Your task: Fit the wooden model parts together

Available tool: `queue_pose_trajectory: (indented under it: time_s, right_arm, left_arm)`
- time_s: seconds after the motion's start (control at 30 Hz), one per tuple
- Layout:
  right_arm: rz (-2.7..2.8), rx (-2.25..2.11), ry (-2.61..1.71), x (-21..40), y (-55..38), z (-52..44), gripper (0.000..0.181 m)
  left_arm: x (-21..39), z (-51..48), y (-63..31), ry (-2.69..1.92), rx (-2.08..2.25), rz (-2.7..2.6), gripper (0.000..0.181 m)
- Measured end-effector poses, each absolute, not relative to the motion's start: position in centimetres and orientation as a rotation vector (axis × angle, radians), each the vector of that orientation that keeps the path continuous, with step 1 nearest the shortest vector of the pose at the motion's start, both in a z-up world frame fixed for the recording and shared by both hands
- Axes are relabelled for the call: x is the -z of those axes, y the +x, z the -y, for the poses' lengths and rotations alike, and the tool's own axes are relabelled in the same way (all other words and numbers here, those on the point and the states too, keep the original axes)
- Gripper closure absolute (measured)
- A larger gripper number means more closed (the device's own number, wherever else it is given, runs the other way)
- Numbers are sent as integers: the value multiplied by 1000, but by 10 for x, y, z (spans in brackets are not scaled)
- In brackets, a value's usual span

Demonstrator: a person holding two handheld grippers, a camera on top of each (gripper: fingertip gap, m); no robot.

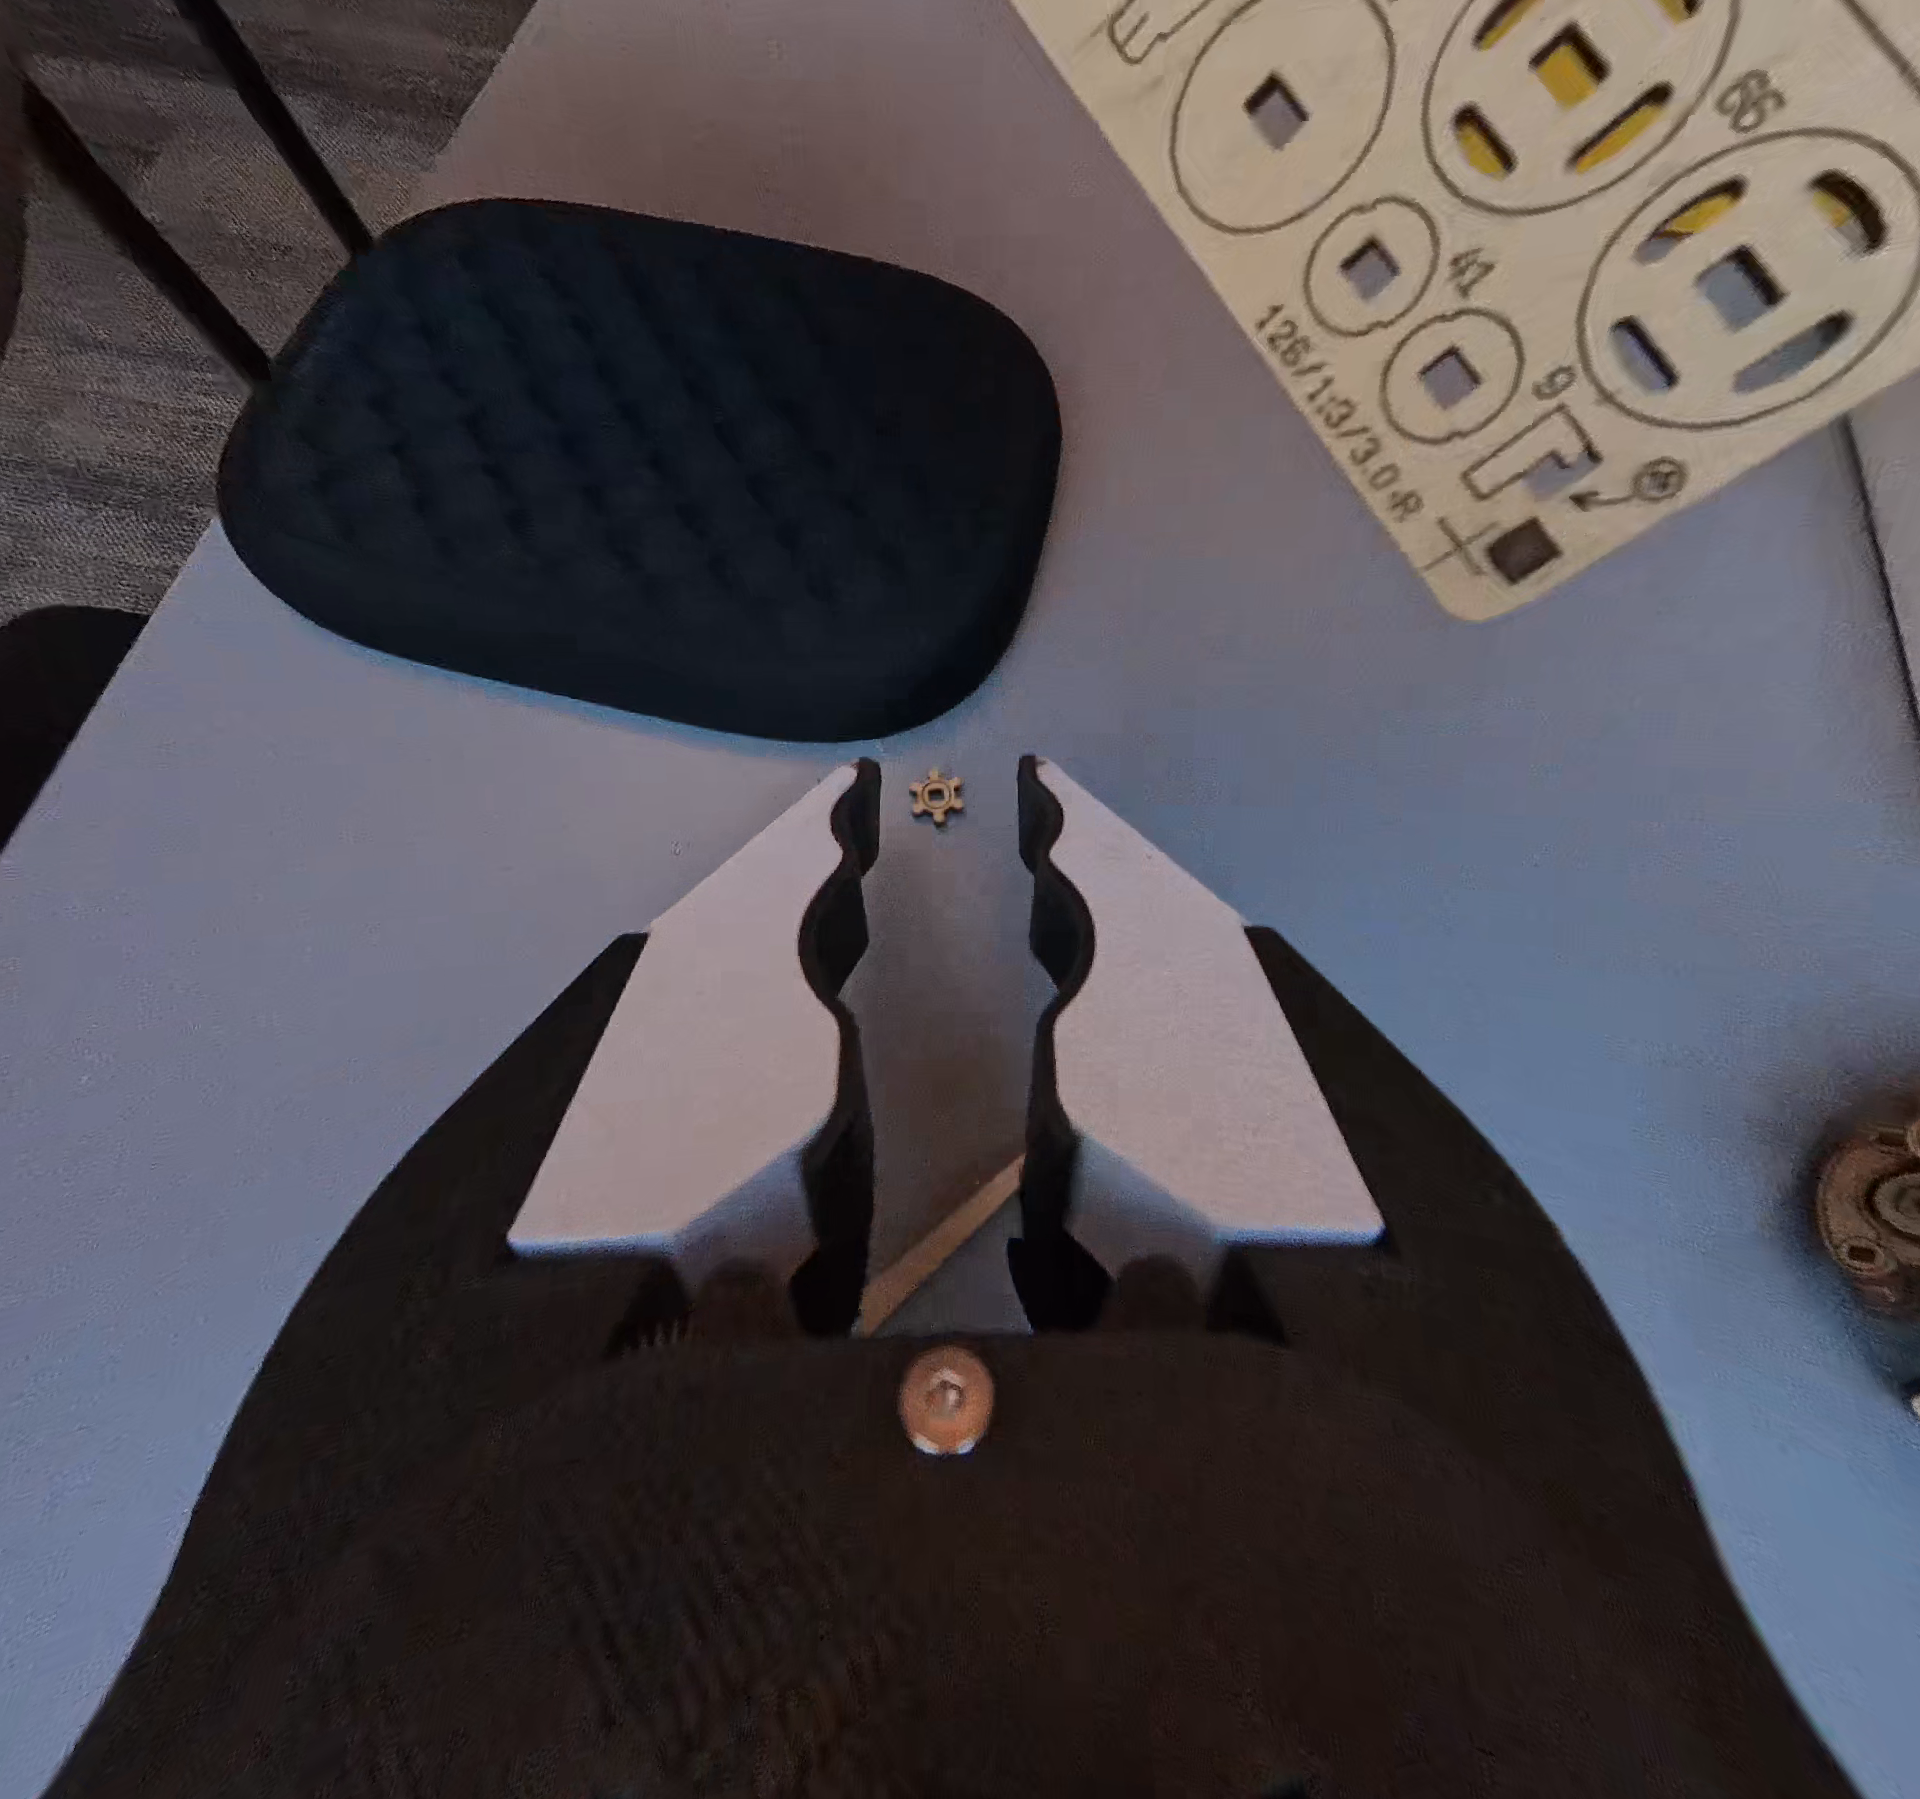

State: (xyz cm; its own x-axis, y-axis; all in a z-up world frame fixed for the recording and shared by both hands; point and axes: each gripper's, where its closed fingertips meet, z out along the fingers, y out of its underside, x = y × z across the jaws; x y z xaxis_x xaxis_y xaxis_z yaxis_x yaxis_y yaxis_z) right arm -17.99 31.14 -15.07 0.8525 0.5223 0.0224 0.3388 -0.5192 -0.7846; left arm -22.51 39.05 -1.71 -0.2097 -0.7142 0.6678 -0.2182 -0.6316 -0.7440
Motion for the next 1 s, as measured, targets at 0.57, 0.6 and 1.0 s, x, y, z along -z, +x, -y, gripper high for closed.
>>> queue_pose_trajectory:
  time_s: [0.57,0.6,1.0]
  right_arm:
    - [441,-17,-2260,105,-86,-171,174]
    - [404,10,-2267,105,-77,-155,174]
    - [80,73,-2300,137,-16,-42,174]
  left_arm:
    - [62,-348,-207,-1972,2006,-1401,181]
    - [63,-342,-208,-1992,2018,-1427,181]
    - [67,-308,-211,-2189,2143,-1454,181]
